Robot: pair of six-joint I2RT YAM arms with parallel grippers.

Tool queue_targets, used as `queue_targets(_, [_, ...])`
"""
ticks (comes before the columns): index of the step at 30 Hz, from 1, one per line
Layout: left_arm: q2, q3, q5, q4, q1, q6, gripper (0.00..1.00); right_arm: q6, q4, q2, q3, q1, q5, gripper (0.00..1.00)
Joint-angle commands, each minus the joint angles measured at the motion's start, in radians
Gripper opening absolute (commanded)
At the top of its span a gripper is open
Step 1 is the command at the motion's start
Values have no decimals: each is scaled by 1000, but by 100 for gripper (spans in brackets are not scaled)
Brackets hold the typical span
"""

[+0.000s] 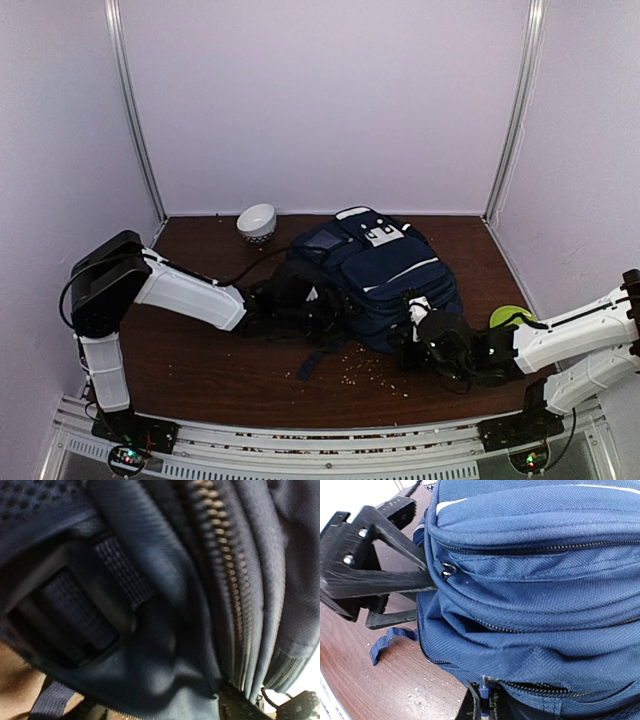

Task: Pack the student bag
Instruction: Zip the student bag at the center of the board.

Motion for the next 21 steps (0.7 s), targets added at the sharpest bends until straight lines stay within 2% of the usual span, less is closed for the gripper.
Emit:
queue_targets(1, [40,51,8,54,7,22,69,-30,39,-15,29,17,-29,0])
queue_targets(10, [63,60,8,90,13,16,42,-29,17,-39,34,28,-35,0])
queue_targets(18, [56,29,6,104,25,10,1,-30,-46,-78,35,35,-18,0])
queue_targets(21, [35,-10,-3,123,34,3,0,-21,-98,-113,26,36,-8,0])
